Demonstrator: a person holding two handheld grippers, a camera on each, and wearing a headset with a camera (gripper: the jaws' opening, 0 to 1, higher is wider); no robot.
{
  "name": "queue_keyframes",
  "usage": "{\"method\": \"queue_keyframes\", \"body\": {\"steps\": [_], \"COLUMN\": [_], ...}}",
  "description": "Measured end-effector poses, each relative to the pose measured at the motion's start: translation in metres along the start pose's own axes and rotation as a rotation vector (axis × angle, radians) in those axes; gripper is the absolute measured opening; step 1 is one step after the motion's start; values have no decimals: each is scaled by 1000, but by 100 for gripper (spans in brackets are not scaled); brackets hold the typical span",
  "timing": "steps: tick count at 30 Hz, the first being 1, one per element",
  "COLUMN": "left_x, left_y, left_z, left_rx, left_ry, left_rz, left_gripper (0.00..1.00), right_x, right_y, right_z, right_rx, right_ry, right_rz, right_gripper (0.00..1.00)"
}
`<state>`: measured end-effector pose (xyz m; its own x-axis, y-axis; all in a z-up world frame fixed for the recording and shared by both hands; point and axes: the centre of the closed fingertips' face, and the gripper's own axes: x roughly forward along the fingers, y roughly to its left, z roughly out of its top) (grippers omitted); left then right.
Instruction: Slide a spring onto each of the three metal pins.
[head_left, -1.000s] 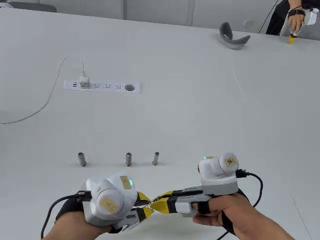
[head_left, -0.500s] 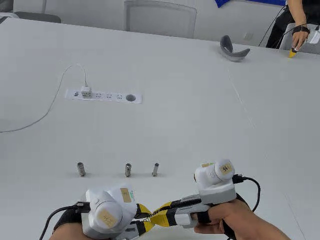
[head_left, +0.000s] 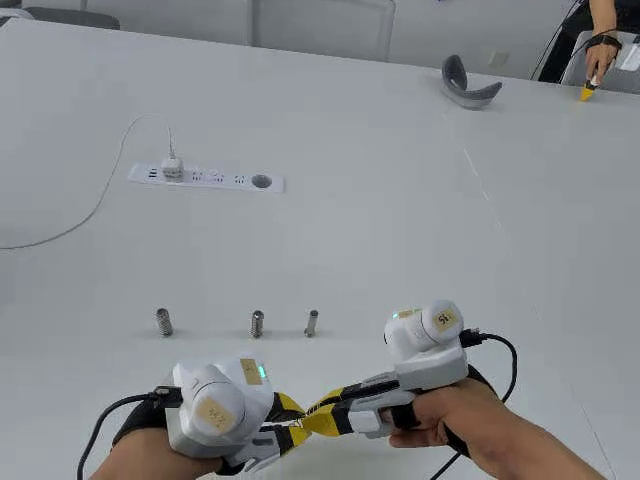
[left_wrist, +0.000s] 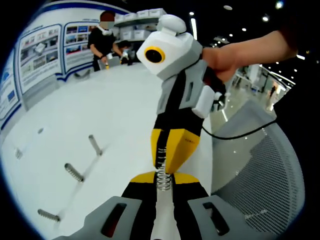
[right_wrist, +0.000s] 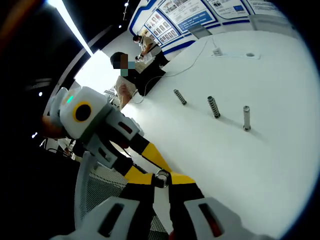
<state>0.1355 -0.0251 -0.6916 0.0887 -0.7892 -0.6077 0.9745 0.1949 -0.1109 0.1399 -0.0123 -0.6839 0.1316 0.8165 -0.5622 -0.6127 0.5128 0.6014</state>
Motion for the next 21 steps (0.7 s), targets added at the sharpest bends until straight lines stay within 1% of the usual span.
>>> {"method": "queue_keyframes", "body": {"steps": [6, 7, 12, 21], "left_x": [-1, -1, -1, -4], "left_y": [0, 1, 1, 5], "left_z": [-3, -5, -8, -15], "left_rx": [-19, -20, -42, -76], "left_ry": [2, 8, 4, 8], "left_rz": [5, 8, 7, 26], "left_gripper": [13, 13, 16, 21], "right_x": [0, -1, -5, -9], "right_y": [1, 0, -1, -12], "right_z": [-1, 0, 0, -2], "right_rx": [2, 3, 10, 23], "right_ry": [-5, -8, -15, -21], "right_rz": [-2, -5, -14, -55], "right_gripper": [12, 12, 12, 12]}}
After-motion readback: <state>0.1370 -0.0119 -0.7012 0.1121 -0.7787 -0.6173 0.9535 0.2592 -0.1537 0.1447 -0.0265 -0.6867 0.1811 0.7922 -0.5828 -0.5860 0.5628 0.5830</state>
